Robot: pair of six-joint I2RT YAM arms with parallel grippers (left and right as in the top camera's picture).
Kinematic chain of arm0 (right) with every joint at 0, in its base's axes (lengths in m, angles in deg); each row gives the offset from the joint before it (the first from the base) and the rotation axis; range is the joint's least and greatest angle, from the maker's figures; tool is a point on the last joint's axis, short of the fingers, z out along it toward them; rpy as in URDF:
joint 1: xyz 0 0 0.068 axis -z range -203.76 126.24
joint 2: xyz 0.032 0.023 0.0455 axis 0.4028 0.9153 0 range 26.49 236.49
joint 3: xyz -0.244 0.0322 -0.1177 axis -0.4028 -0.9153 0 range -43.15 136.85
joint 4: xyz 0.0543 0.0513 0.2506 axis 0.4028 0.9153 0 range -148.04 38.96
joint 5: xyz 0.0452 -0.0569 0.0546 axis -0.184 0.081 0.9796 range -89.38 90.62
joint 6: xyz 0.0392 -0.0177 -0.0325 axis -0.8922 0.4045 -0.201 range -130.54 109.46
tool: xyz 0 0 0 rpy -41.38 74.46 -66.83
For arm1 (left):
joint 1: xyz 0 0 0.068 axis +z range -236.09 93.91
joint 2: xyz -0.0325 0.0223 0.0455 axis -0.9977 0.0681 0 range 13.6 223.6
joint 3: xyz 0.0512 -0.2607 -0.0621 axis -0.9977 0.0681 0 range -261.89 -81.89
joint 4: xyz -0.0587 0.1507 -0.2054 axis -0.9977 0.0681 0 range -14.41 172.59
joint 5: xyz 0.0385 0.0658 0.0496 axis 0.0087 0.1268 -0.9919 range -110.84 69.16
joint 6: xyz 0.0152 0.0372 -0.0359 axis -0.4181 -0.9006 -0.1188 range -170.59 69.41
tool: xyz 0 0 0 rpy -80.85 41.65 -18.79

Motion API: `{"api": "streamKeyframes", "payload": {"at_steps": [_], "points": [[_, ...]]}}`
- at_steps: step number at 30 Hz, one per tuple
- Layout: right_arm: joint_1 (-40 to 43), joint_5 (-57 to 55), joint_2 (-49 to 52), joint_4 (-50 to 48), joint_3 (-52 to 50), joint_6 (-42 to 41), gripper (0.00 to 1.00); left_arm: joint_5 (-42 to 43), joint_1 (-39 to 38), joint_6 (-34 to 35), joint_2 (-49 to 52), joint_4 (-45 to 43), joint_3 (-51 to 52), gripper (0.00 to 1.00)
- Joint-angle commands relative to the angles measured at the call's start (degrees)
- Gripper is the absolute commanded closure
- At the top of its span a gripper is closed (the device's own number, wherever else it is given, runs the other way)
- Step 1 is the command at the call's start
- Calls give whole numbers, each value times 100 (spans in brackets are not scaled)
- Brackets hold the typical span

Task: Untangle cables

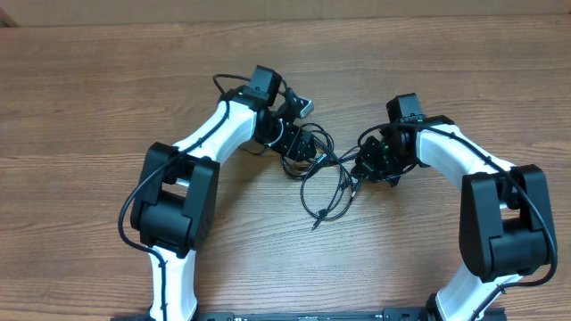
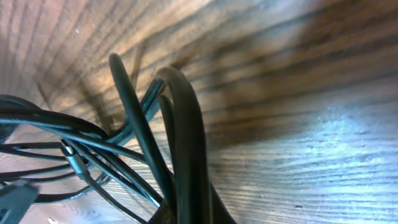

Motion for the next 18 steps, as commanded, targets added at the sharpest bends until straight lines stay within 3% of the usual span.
{"api": "streamKeyframes", "payload": {"at_steps": [1, 4, 8, 11, 16, 18], "points": [[-164, 9, 55, 20, 59, 85, 96, -400, -127, 369, 188, -133, 98, 20], [-291, 0, 55, 22, 59, 201, 96, -422, -173, 378, 275, -160, 98, 31], [-332, -192, 55, 26, 59, 197, 91, -422, -190, 378, 295, -157, 98, 67], [-332, -299, 55, 79, 59, 199, 91, -422, -190, 376, 295, -153, 98, 71], [-369, -295, 55, 155, 48, 199, 94, -420, -188, 376, 295, -155, 98, 65], [-428, -293, 55, 177, 48, 223, 96, -398, -188, 376, 295, -155, 98, 72]]}}
